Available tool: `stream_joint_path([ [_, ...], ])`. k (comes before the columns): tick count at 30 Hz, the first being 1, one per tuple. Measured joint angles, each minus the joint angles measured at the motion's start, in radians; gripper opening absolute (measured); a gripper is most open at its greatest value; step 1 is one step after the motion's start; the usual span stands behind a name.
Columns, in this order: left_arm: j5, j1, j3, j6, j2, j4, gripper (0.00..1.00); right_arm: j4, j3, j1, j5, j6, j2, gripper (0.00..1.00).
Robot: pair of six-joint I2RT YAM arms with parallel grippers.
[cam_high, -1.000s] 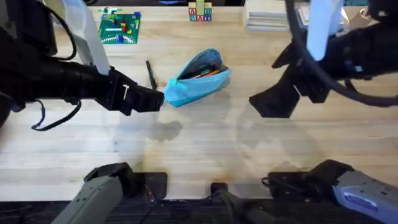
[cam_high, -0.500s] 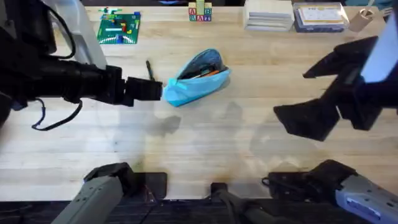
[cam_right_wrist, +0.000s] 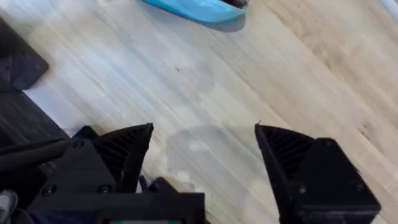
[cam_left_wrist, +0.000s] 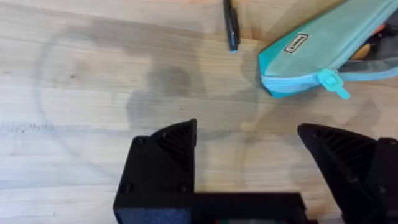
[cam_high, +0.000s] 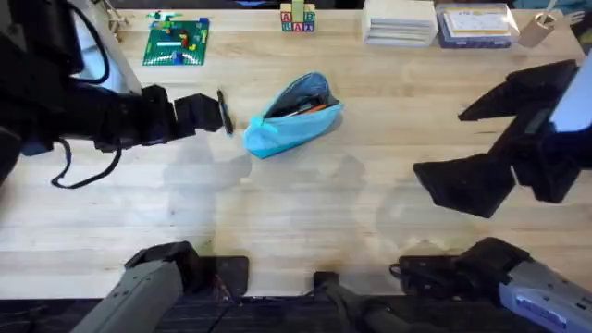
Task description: Unzip the bag, pick up the pens from the table one at a time and place them inside, then zip the bag closed.
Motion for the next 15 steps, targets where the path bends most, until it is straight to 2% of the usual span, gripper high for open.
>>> stream_joint_path([
  [11,-0.078,-0.007,0.149,-0.059,0.190,-0.066,0.995,-0.030,0.000,0.000,0.000,0.006,0.000,0.996],
  [15,-0.126,-0.058,0.211,-0.091,0.272,-0.085,0.995,-0.030,0.000,0.000,0.000,0.007,0.000,0.996],
])
